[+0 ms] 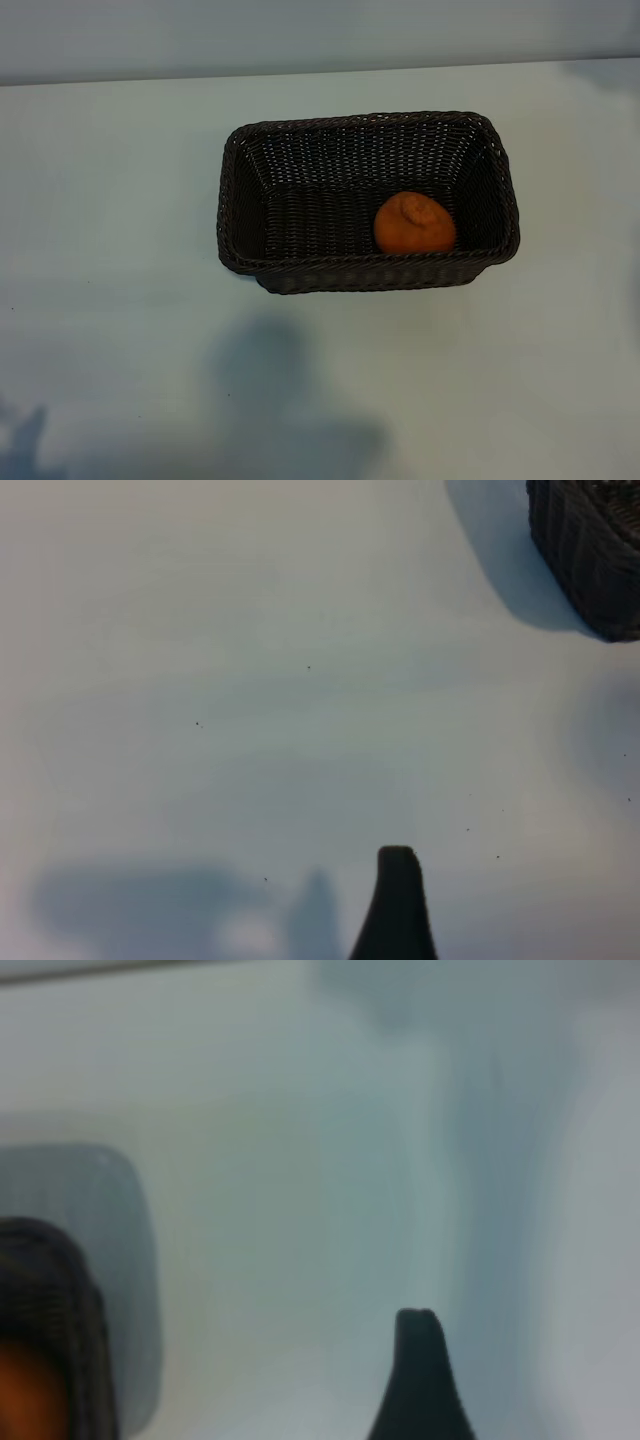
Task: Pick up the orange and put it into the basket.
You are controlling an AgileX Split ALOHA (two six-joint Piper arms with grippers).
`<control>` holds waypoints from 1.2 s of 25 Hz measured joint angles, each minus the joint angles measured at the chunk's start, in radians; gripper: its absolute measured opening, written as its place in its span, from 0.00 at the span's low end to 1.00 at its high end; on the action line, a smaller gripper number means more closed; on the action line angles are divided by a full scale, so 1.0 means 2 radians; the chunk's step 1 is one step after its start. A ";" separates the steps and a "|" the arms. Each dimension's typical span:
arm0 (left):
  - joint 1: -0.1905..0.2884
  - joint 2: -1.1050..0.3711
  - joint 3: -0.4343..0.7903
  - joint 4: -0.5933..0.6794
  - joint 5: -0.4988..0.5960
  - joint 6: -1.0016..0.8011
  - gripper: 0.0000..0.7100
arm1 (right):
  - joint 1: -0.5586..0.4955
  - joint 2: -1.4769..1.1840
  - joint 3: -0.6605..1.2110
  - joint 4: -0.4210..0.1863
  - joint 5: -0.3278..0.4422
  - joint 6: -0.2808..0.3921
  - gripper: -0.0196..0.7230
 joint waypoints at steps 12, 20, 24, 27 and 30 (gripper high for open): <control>0.000 0.000 0.000 0.000 0.000 0.000 0.83 | 0.000 -0.238 0.087 0.005 0.005 -0.004 0.70; 0.000 0.000 0.000 0.000 0.000 0.000 0.83 | 0.067 -0.413 0.166 -0.028 -0.005 -0.011 0.70; 0.000 0.000 0.000 0.000 0.000 0.000 0.83 | 0.089 -0.473 0.222 -0.062 -0.004 -0.003 0.70; 0.000 0.000 0.000 0.000 0.000 0.000 0.83 | 0.089 -0.516 0.257 -0.073 -0.004 0.001 0.70; 0.000 0.000 0.000 0.000 0.000 0.000 0.83 | 0.089 -0.562 0.289 -0.076 -0.004 0.002 0.70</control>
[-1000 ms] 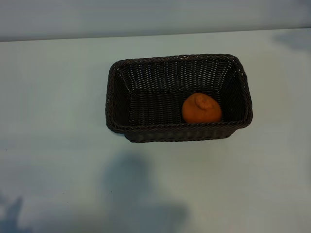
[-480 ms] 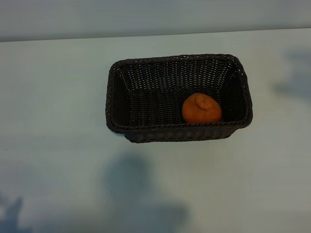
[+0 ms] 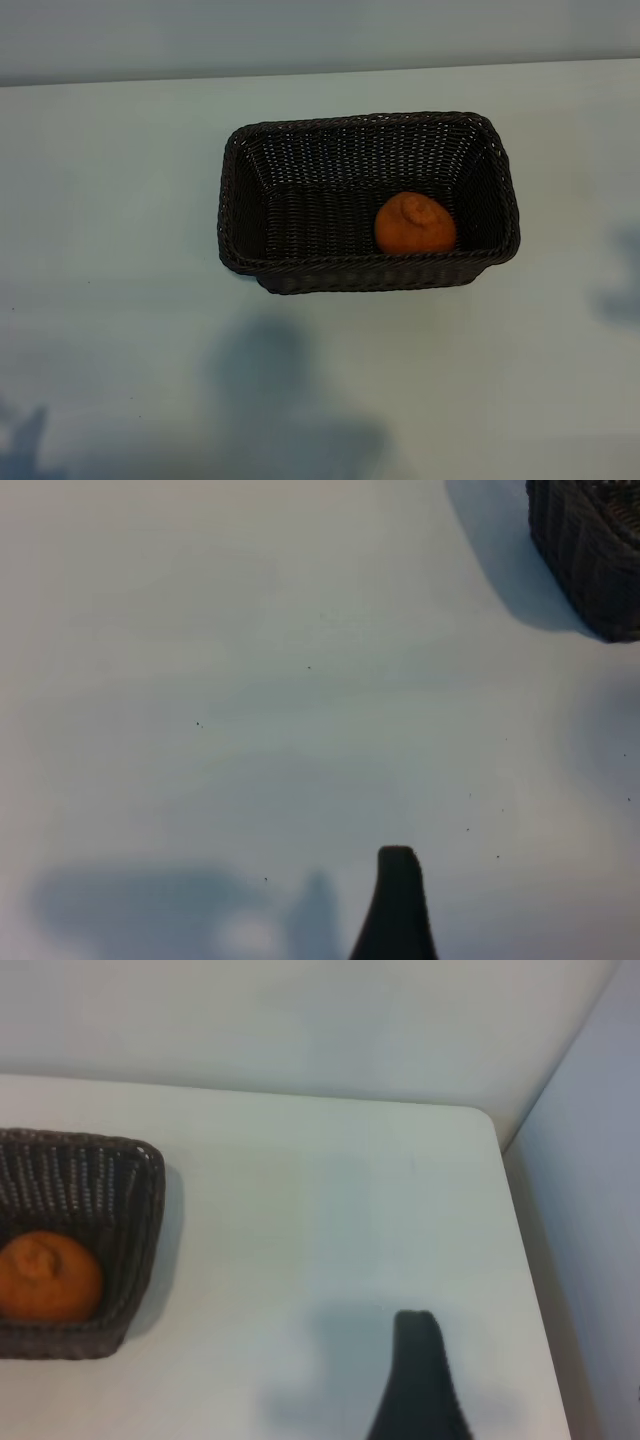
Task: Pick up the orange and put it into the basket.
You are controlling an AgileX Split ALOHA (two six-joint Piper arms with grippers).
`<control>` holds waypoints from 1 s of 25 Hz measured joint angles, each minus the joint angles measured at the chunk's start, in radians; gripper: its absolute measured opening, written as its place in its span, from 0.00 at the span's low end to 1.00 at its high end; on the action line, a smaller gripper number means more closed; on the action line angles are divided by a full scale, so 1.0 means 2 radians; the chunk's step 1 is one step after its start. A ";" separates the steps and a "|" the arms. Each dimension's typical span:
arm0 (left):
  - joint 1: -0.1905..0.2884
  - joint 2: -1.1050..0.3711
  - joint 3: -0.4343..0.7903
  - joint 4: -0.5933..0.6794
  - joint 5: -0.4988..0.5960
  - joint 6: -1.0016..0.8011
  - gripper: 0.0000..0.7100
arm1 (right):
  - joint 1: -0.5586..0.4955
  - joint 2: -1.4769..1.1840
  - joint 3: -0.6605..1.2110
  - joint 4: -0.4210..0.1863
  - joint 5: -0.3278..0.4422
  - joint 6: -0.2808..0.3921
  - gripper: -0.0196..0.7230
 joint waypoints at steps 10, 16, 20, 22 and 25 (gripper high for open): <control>0.000 0.000 0.000 0.000 0.000 0.000 0.83 | 0.025 -0.143 0.119 -0.001 -0.044 0.016 0.70; 0.000 0.000 0.000 0.000 0.000 0.000 0.83 | 0.032 -0.228 0.185 -0.001 -0.038 0.024 0.70; 0.000 0.000 0.000 0.000 0.000 0.000 0.83 | 0.032 -0.264 0.213 -0.001 -0.038 0.025 0.70; 0.000 0.000 0.000 0.000 0.000 0.000 0.83 | 0.035 -0.264 0.227 -0.001 -0.031 0.025 0.70; 0.000 0.000 0.000 0.000 0.000 0.000 0.83 | 0.035 -0.264 0.253 -0.002 -0.025 0.026 0.70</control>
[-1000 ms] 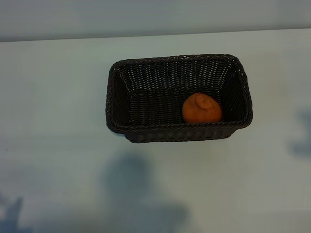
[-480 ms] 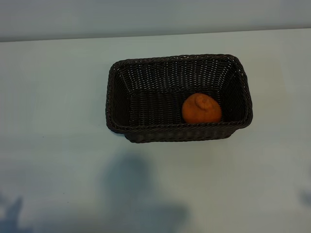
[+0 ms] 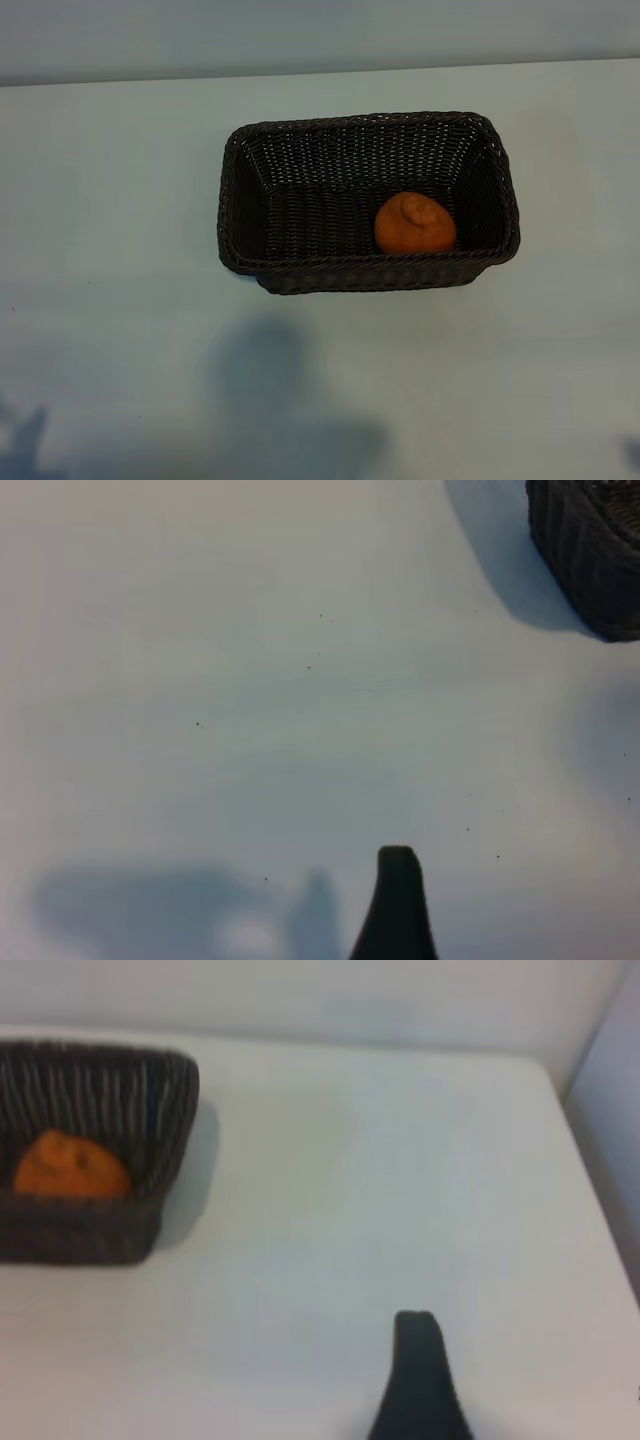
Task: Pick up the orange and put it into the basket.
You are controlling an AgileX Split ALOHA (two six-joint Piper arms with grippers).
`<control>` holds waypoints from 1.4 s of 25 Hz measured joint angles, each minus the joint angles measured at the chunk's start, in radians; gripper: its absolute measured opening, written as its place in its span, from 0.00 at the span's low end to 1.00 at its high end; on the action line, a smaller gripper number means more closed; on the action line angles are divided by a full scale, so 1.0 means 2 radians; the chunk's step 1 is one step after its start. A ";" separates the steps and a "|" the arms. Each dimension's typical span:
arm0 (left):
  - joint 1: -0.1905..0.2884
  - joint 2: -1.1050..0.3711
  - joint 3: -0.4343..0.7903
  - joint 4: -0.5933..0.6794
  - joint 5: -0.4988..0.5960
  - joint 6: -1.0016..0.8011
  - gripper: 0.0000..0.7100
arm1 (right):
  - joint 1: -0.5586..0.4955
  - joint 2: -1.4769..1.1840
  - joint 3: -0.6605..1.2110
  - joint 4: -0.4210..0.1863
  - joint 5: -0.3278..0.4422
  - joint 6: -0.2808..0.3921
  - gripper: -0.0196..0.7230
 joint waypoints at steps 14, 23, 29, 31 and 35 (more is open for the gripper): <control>0.000 0.000 0.000 0.000 0.000 0.000 0.83 | 0.000 0.000 0.091 0.001 -0.011 0.001 0.70; 0.000 0.000 0.000 0.000 0.000 0.000 0.83 | 0.000 0.000 0.110 0.001 -0.050 0.000 0.70; 0.000 0.000 0.000 0.000 0.000 0.000 0.83 | 0.000 0.000 0.110 0.002 -0.053 0.000 0.70; 0.000 0.000 0.000 0.000 0.000 0.000 0.83 | 0.000 0.000 0.110 0.002 -0.053 0.000 0.69; 0.000 0.000 0.000 0.000 0.000 0.000 0.83 | 0.000 0.000 0.110 0.003 -0.053 0.001 0.69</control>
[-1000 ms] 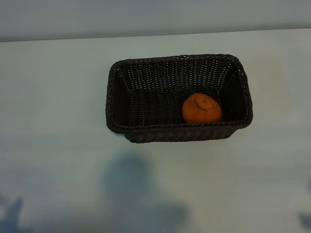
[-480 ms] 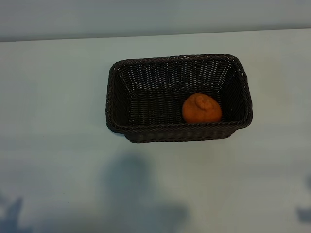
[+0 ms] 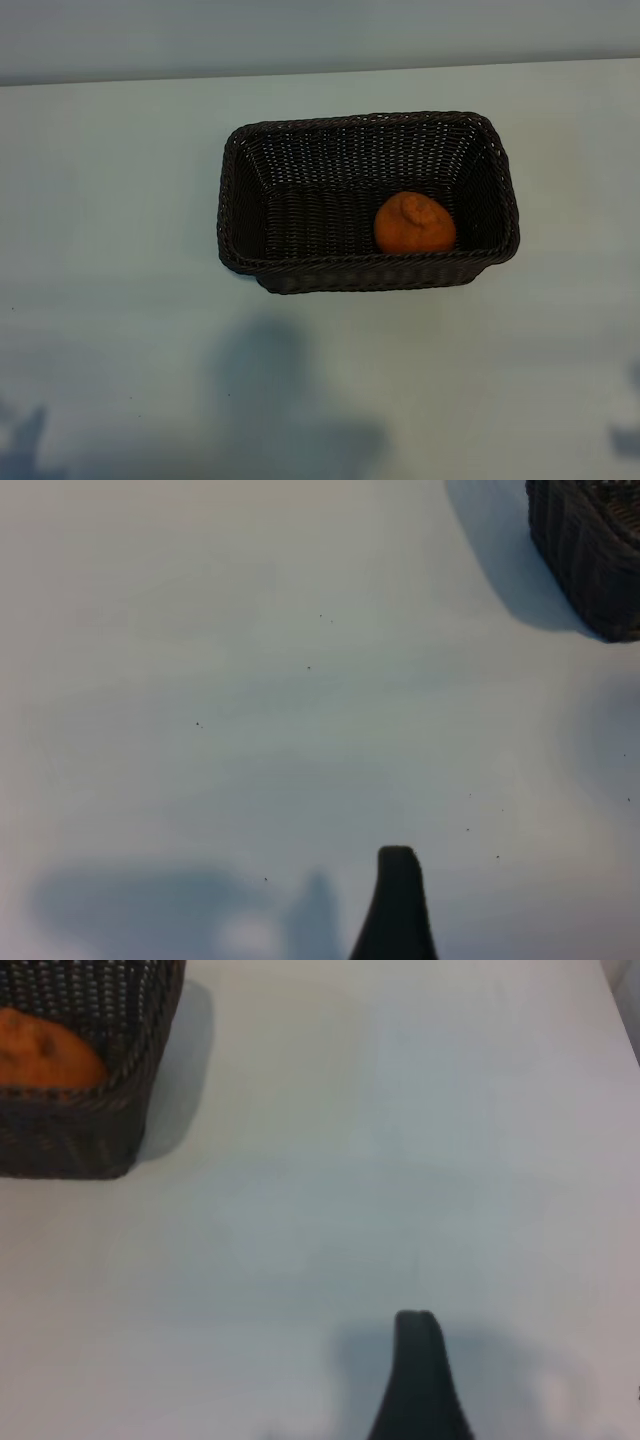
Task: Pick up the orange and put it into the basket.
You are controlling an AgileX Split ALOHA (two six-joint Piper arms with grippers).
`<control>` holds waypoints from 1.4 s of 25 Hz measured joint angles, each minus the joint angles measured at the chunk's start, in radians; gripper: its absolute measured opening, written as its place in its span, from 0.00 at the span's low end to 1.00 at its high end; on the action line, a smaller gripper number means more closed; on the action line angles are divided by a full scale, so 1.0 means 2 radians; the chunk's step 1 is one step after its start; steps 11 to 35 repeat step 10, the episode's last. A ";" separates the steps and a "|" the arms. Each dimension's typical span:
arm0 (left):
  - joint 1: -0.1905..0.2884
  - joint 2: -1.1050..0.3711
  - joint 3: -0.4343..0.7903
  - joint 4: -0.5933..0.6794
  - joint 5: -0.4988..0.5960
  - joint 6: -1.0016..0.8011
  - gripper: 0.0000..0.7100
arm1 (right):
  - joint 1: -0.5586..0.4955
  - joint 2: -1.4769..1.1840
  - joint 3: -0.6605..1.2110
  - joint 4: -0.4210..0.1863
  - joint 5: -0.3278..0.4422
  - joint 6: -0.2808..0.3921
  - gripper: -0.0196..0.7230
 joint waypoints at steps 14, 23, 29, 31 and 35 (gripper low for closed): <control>0.000 0.000 0.000 0.000 0.000 0.000 0.83 | 0.000 0.000 0.000 0.000 0.000 0.000 0.69; 0.000 0.000 0.000 0.000 0.000 0.000 0.83 | 0.000 0.000 0.000 0.000 0.000 0.000 0.69; 0.000 0.000 0.000 0.000 0.000 0.000 0.83 | 0.000 0.000 0.000 0.000 0.000 0.000 0.69; 0.000 0.000 0.000 0.000 0.000 0.000 0.83 | 0.000 0.000 0.000 0.000 0.000 0.000 0.69; 0.000 0.000 0.000 0.000 0.000 0.000 0.83 | 0.000 0.000 0.000 0.000 0.000 0.000 0.69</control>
